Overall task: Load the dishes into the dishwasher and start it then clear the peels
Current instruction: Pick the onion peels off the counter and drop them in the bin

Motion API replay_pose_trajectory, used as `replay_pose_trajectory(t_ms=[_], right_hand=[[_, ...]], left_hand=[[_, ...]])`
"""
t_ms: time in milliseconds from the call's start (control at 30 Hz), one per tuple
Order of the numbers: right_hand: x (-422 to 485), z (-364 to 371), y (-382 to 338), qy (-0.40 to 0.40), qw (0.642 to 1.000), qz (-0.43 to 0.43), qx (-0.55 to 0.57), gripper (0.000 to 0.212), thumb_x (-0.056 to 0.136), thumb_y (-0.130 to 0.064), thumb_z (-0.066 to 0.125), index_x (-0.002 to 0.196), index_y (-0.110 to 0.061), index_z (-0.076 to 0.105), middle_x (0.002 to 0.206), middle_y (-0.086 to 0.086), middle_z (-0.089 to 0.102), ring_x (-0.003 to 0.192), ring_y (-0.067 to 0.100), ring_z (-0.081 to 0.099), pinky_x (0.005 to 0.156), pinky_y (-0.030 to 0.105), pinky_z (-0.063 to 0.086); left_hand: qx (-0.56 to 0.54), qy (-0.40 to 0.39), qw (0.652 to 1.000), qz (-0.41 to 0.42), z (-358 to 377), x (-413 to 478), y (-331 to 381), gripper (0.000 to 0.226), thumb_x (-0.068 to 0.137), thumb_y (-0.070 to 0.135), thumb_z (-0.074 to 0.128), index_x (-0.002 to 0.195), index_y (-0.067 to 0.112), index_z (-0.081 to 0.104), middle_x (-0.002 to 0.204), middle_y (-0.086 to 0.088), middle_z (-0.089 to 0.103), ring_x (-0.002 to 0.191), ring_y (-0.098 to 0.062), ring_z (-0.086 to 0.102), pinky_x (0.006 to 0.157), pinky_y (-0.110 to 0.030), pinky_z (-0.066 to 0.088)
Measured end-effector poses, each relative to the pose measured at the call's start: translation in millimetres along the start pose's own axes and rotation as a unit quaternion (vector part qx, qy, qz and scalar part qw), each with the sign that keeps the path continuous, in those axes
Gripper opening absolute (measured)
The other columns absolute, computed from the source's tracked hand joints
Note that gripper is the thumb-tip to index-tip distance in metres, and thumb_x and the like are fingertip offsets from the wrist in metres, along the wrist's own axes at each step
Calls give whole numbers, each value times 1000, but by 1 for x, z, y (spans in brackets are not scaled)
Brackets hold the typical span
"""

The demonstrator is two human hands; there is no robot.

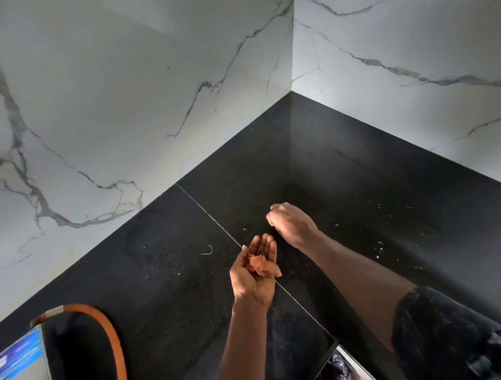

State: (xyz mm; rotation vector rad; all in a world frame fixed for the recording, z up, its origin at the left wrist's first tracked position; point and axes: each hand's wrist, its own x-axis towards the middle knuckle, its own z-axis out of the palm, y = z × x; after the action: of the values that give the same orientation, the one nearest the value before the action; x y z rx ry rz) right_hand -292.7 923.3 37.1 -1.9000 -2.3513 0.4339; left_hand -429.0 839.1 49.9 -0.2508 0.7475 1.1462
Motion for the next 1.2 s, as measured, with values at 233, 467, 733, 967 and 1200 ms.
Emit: replay_pose_trajectory(t_ms=[233, 467, 733, 967, 1200], right_hand=[[-42, -20, 36, 139, 969, 123, 165, 10, 87, -7, 73, 95, -13, 75, 94, -1, 71, 75, 4, 61, 64, 8, 40], [-102, -40, -17, 176, 961, 27, 210, 10, 88, -8, 65, 86, -15, 72, 85, -6, 65, 70, 6, 60, 62, 24, 52], [-128, -30, -34, 147, 969, 34, 194, 13, 93, -14, 60, 91, -14, 73, 86, -4, 65, 71, 8, 58, 63, 28, 52], [-150, -36, -3, 206, 934, 139, 257, 15, 89, -11, 67, 94, -21, 77, 90, -9, 69, 77, 4, 64, 70, 23, 55], [-238, -16, 75, 207, 892, 347, 204, 22, 83, -7, 67, 91, -25, 77, 92, -5, 73, 88, 16, 68, 83, 30, 52]], left_hand=[[-11, -10, 1000, -8, -6, 3, -3, 41, 106, 23, 35, 109, -3, 67, 117, -24, 68, 111, -34, 66, 71, -36, 63], [29, 15, 999, -43, -6, 6, -29, 41, 104, 24, 40, 94, 1, 73, 92, -14, 70, 78, -22, 70, 53, -27, 57], [89, 40, 994, -38, -4, -2, -48, 33, 98, 22, 50, 71, 12, 67, 67, -3, 62, 65, -14, 60, 74, -24, 45], [51, -5, 995, -84, -6, -7, -58, 39, 106, 24, 38, 101, 2, 70, 100, -16, 73, 93, -25, 72, 68, -29, 58], [46, -40, 991, -122, -9, -1, -69, 40, 106, 23, 37, 100, 0, 69, 111, -20, 69, 115, -32, 63, 66, -34, 62]])
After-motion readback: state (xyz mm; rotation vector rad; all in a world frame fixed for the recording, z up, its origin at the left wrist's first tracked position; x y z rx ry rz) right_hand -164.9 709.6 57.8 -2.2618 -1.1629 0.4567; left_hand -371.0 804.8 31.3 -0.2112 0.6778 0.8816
